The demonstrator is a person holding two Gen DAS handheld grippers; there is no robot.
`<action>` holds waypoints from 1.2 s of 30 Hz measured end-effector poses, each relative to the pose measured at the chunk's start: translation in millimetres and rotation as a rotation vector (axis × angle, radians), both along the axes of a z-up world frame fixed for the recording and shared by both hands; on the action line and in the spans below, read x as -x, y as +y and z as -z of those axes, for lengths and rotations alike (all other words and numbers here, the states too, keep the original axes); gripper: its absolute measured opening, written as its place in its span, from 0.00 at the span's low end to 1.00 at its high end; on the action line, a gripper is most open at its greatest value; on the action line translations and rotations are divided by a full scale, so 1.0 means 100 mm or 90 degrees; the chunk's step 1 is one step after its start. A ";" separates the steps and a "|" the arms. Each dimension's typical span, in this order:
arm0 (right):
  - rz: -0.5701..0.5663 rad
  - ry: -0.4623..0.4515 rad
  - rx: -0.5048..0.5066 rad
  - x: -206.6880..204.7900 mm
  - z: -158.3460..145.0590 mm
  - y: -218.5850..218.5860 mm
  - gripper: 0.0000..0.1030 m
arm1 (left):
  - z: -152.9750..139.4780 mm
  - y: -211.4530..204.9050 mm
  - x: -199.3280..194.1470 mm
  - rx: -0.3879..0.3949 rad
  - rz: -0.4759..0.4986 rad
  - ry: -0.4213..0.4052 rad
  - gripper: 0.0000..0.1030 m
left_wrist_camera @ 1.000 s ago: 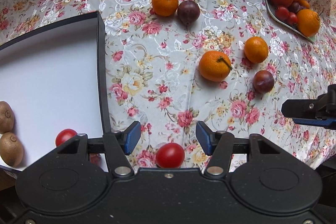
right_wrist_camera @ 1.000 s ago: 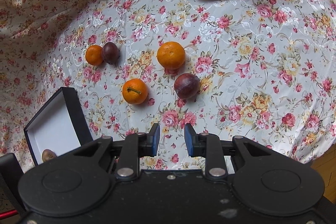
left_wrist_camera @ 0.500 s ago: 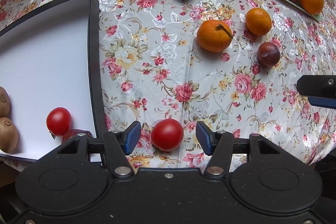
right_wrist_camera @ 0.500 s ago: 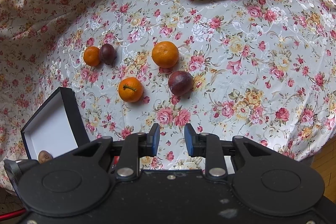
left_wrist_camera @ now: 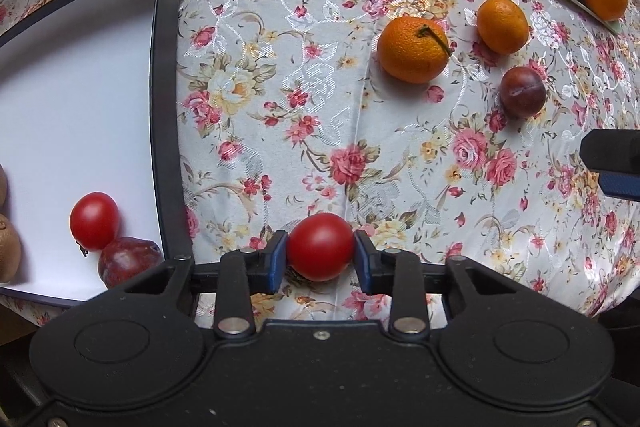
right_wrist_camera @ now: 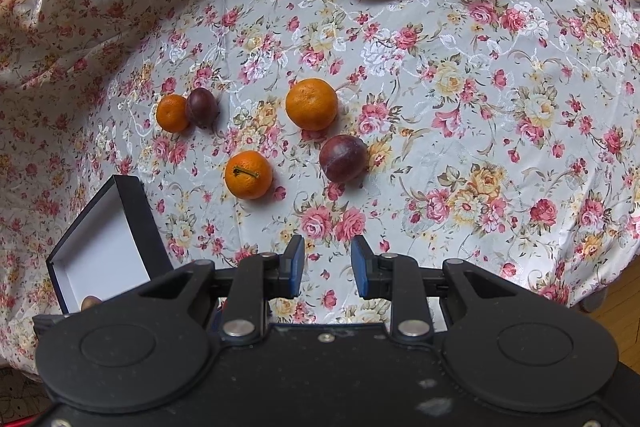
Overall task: Organize fruits
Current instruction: 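Close left gripper on a red tomato lying on the cloth, then lift the tomato with left tool while right gripper closes on a dark red plum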
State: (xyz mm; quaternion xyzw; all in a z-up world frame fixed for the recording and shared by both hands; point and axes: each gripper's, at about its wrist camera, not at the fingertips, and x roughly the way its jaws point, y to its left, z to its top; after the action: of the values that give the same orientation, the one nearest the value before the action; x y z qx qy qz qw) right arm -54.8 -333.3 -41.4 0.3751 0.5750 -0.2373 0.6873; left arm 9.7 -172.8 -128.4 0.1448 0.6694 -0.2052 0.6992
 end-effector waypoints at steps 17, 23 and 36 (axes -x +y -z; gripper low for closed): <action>0.036 0.019 0.027 -0.02 0.11 -0.05 0.28 | -0.33 -0.02 -0.21 0.028 -0.051 -0.067 0.41; 0.050 0.014 0.023 -0.04 0.12 -0.06 0.28 | -0.41 -0.01 -0.24 0.043 -0.066 -0.066 0.41; 0.087 -0.002 0.027 -0.11 0.14 -0.09 0.28 | -0.45 -0.08 -0.33 0.034 -0.068 -0.088 0.41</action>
State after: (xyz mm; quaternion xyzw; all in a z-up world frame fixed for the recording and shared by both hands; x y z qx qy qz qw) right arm -44.1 -342.5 -54.9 0.3989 0.5417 -0.2953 0.6784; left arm 43.1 -180.6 -83.1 0.1043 0.6207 -0.1751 0.7571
